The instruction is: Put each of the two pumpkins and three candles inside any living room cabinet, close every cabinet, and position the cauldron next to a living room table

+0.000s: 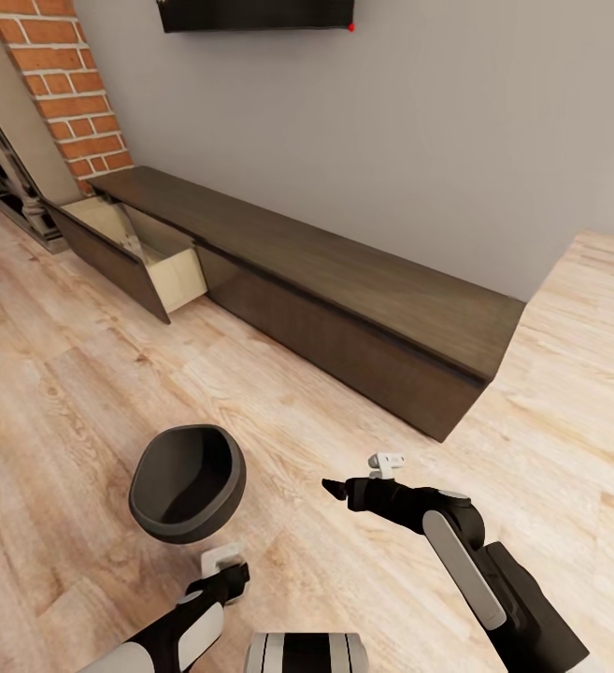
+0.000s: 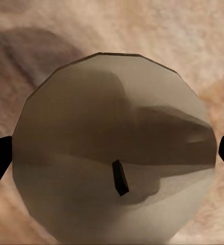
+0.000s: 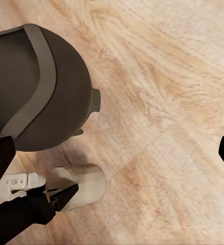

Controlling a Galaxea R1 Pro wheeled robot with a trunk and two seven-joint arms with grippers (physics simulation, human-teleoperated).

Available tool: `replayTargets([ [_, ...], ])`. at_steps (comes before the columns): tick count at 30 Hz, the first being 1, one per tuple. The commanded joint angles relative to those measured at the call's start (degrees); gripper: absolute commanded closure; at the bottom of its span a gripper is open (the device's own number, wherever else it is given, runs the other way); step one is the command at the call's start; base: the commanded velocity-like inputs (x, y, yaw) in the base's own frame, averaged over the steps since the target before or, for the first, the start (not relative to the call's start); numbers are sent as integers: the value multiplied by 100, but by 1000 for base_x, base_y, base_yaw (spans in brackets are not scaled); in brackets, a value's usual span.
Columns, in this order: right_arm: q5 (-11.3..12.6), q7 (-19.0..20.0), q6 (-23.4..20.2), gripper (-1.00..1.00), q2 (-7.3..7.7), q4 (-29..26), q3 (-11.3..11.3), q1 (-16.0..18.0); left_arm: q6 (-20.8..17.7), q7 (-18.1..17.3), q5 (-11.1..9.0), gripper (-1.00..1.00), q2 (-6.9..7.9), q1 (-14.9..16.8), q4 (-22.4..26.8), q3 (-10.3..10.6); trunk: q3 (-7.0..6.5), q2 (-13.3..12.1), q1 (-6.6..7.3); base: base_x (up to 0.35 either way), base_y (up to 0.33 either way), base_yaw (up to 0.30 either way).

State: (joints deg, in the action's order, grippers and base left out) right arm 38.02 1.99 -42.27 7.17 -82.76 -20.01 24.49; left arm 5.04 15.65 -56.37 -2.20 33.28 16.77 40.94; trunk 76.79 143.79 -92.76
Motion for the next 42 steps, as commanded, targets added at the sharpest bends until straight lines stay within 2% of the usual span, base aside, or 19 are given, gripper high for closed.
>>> replayTargets([
  [1, -23, 21, -19, -100, 3, -3, -3, 3, 23, 25, -74, 100, 1, 3, 11, 43, -19, 0, 3, -5, 0, 0],
  [17, -23, 21, -27, -100, 3, -3, -2, 3, -74, 52, -172, 100, 3, 3, 28, -31, -373, -22, 44, -3, 0, 0],
  [24, -23, 21, -27, -100, 3, 1, 3, 3, -74, 47, -193, 100, 24, 3, 8, -46, -528, -31, 63, -167, 0, 0],
  [29, -23, 20, -27, -100, 3, 5, 6, 4, -82, 44, -192, 100, 66, 3, -7, -296, -639, -38, 75, -140, 0, 0],
  [31, -23, 21, -27, -100, 3, 5, 6, 3, -82, 44, -191, 100, 68, 3, -7, -334, -684, -40, 81, -35, 0, 0],
  [42, -24, 15, -17, -100, -3, 208, 11, 3, -83, 35, -198, 100, 134, 3, -41, -384, -927, -55, 109, -121, 0, 0],
])
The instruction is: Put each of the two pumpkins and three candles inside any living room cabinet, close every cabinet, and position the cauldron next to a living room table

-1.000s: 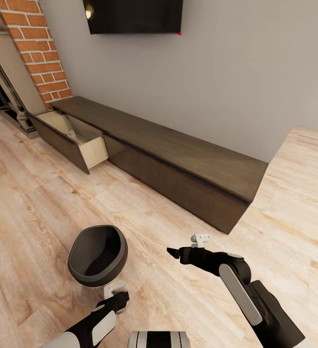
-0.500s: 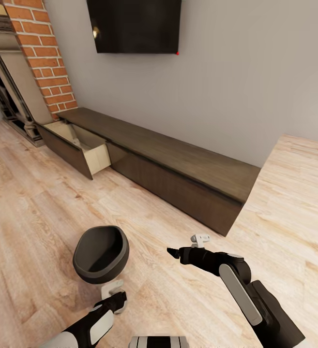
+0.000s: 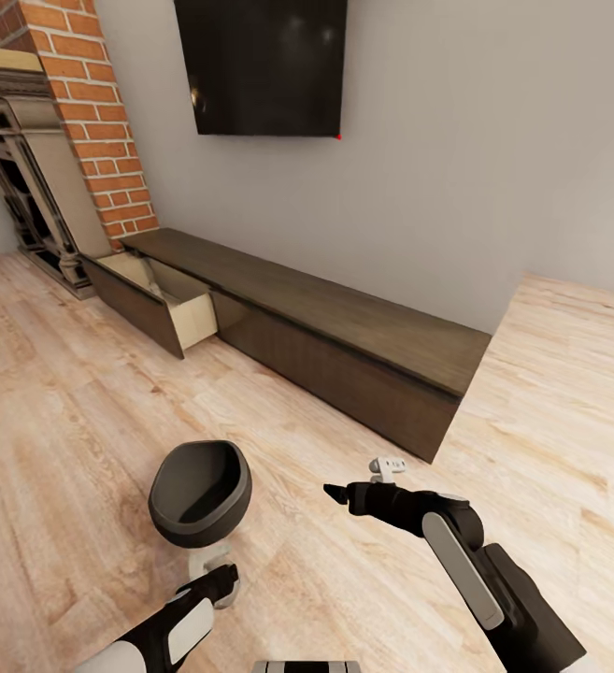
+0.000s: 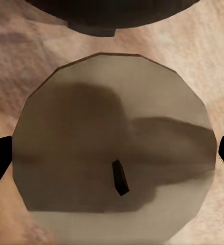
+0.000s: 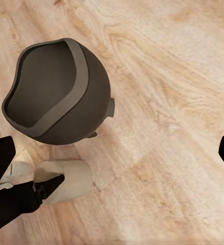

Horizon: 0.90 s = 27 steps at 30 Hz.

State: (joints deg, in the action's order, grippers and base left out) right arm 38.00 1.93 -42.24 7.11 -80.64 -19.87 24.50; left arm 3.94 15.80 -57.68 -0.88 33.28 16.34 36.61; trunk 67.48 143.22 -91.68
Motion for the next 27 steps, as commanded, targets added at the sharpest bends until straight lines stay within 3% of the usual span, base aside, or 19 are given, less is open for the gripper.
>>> replayTargets([
  [1, -22, 22, -20, -100, 3, 30, -2, 3, 28, 17, -68, 100, 8, 3, 1, 48, -14, -39, 23, -8, 0, 0],
  [14, 10, 30, -22, -100, -8, 248, 5, 3, 28, 20, -68, 100, 25, 3, 1, 39, -247, -560, 308, -101, 0, 0],
  [27, 6, 48, -68, -100, -26, 221, 3, 3, 28, 20, -68, 100, 26, 3, 1, 39, -481, -1081, 594, -7, 0, 0],
])
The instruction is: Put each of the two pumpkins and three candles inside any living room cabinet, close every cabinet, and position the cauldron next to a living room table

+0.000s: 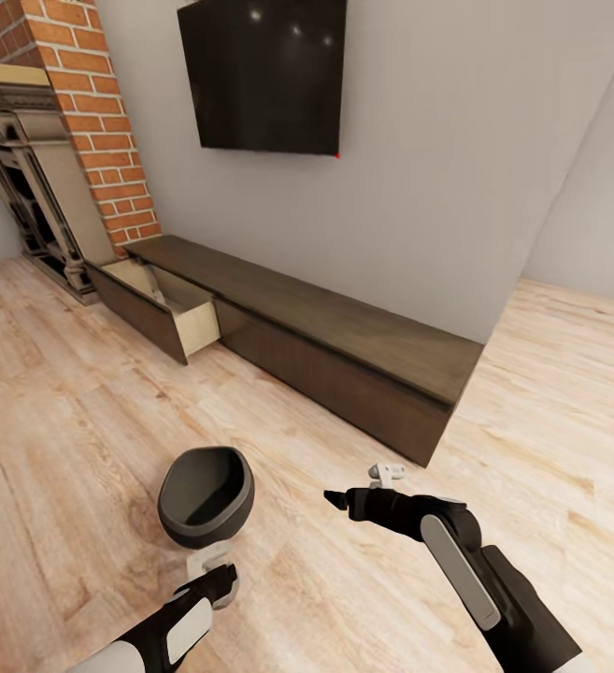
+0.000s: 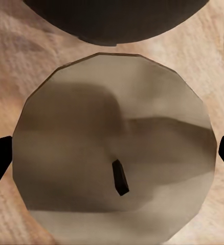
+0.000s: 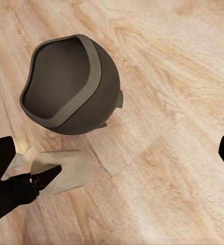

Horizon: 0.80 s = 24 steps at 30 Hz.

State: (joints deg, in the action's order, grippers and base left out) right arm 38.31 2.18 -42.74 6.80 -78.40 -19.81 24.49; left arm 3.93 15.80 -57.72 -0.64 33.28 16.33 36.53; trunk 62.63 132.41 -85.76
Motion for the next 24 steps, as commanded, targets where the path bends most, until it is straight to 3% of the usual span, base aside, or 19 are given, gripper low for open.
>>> replayTargets([
  [1, -22, 23, -17, -100, 14, -2, -1, 3, 29, 20, -64, 100, 2, 3, 2, 48, -14, -40, 23, 0, 0, 0],
  [9, -28, -9, 36, -100, 33, 92, -11, 0, 29, 28, -60, 100, -1, 3, 9, 55, -157, -361, 199, -67, 0, 0],
  [17, -16, 26, 137, -100, 44, 1416, -9, -25, 29, 29, -49, 100, 3, 3, 2, 56, -301, -681, 375, -305, 0, 0],
  [21, -31, 54, 894, -100, 41, 2268, -19, -31, 29, 29, -54, 100, 3, 3, 2, 56, -373, -842, 463, -327, 0, 0],
  [24, -55, 43, 1790, -100, 35, 2960, -27, -31, 29, 29, -50, 100, 3, 3, 2, 56, -427, -962, 529, -328, 0, 0],
])
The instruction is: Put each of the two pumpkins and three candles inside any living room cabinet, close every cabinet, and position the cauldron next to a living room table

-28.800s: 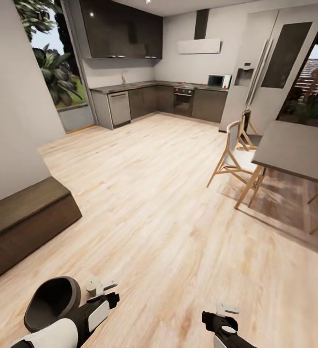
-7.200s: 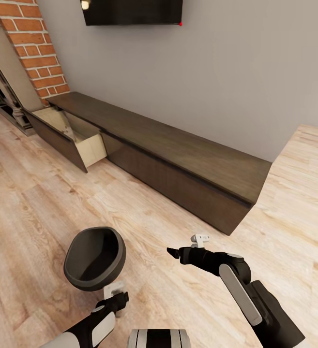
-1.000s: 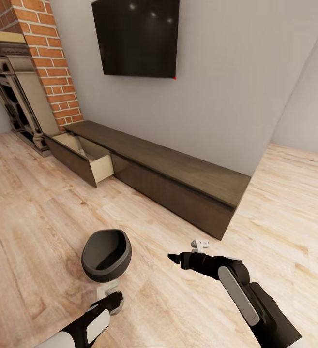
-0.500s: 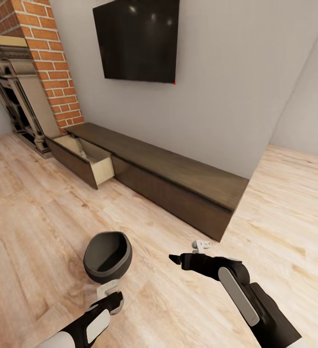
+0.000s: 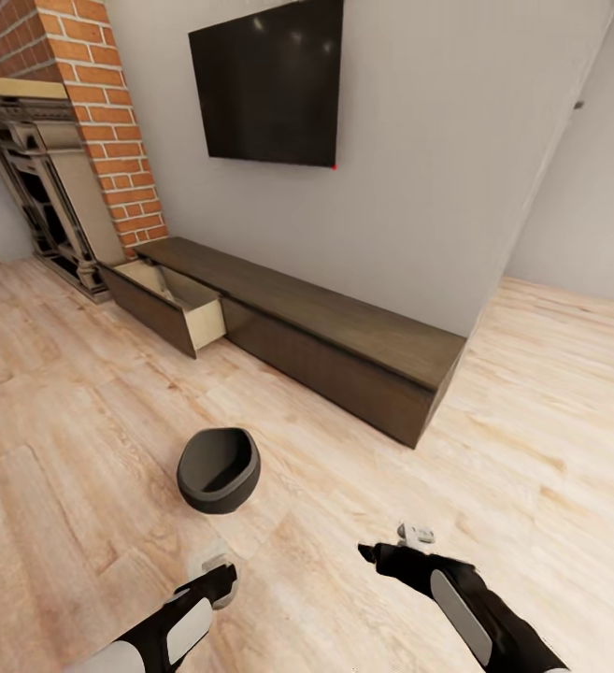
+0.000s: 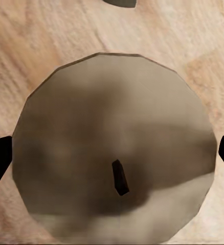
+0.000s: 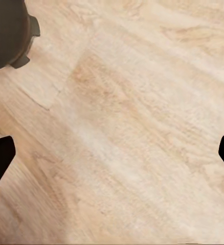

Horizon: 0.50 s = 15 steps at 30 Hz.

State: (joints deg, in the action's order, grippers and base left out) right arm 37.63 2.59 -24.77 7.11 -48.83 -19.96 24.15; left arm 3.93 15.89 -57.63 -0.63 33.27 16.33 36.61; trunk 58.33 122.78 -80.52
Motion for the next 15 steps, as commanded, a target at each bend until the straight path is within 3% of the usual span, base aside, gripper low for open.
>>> replayTargets([
  [1, 8, 1, 113, -100, 2, 99, -15, 3, 29, 19, -58, 100, 2, 4, 2, 48, -14, -39, 27, -328, 0, 0],
  [3, -1, -18, 481, -100, -10, 399, -21, 3, 29, 21, -57, 100, 2, 4, 2, 48, -50, -120, 71, -328, 0, 7],
  [7, -5, -39, 770, -100, -24, 725, -25, 4, 29, 31, -56, 100, 2, 4, 2, 48, -122, -280, 159, -328, 0, 89],
  [12, -35, -58, 1107, -100, -37, 1040, -47, 4, 30, 43, -56, 100, 23, 4, -132, 48, -212, -481, 269, -328, 0, 243],
  [15, -43, -63, 1196, -100, -35, 1160, -54, 3, 32, 23, -68, 100, 144, 4, -329, 48, -266, -601, 335, -307, 0, 281],
])
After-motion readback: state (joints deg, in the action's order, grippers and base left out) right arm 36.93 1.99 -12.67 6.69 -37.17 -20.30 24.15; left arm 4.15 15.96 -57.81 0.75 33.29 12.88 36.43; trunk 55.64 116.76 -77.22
